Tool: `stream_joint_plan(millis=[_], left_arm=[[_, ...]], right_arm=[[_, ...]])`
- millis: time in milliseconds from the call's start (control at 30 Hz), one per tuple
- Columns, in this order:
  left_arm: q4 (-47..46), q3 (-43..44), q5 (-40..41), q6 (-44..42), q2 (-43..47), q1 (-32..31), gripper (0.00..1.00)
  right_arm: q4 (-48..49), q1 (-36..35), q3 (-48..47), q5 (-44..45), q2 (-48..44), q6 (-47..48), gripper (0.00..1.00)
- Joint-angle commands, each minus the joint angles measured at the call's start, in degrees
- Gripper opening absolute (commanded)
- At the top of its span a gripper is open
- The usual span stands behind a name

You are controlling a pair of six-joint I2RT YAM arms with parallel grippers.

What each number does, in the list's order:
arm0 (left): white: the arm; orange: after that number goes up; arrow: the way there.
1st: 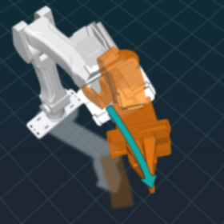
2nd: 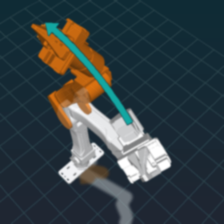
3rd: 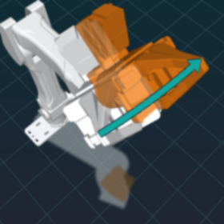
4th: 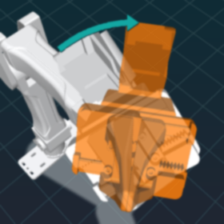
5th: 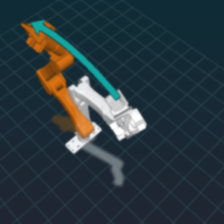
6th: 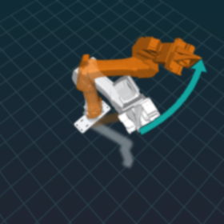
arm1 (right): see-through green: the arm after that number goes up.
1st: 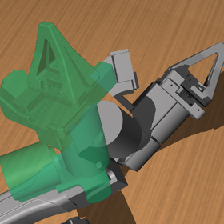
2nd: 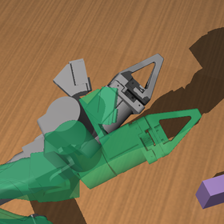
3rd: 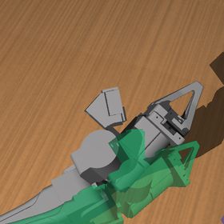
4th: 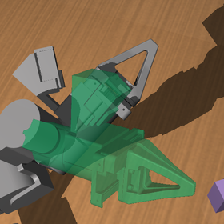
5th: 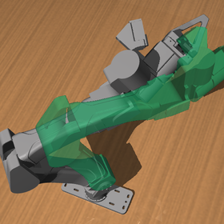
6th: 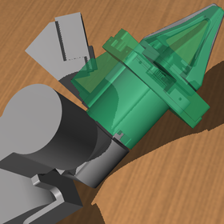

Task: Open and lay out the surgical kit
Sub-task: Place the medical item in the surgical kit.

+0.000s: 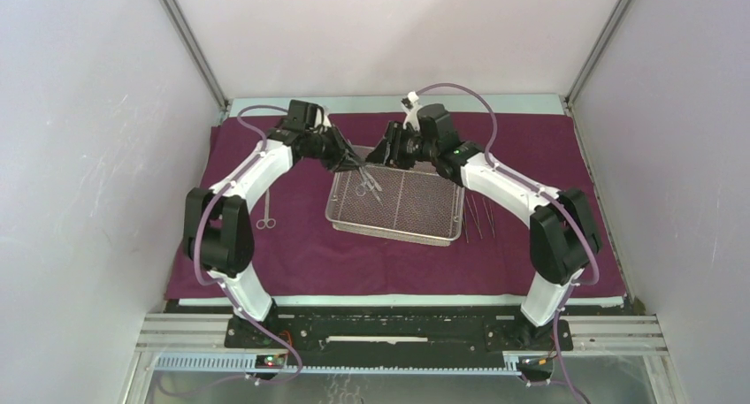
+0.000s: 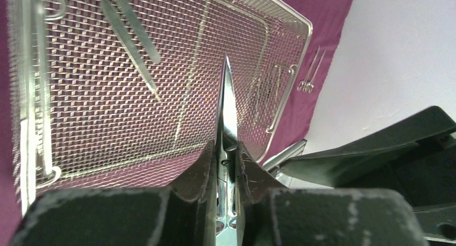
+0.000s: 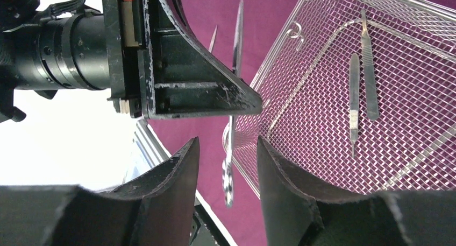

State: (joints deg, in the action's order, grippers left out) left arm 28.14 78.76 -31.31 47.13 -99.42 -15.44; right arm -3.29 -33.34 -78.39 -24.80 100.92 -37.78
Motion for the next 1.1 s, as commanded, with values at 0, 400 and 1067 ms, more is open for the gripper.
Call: stream_joint_plan(millis=[0,400,1067], left_arm=[[5.4,3.4,2.1,-5.8,6.3,2.8,0.00],[24.6,-0.5,16.3,-21.6,15.6,15.2,0.00],[23.8,6.3,34.6,-32.9,-3.3,16.0,0.00]], right_arm=[[-2.4,1.6,-1.7,-0.8,-4.9,2.4,0.52],[-6.8,8.8,1.5,-1.1,-10.1,6.3,0.52],[-8.0,10.5,2.9,-1.6,-17.6,8.8,0.54]])
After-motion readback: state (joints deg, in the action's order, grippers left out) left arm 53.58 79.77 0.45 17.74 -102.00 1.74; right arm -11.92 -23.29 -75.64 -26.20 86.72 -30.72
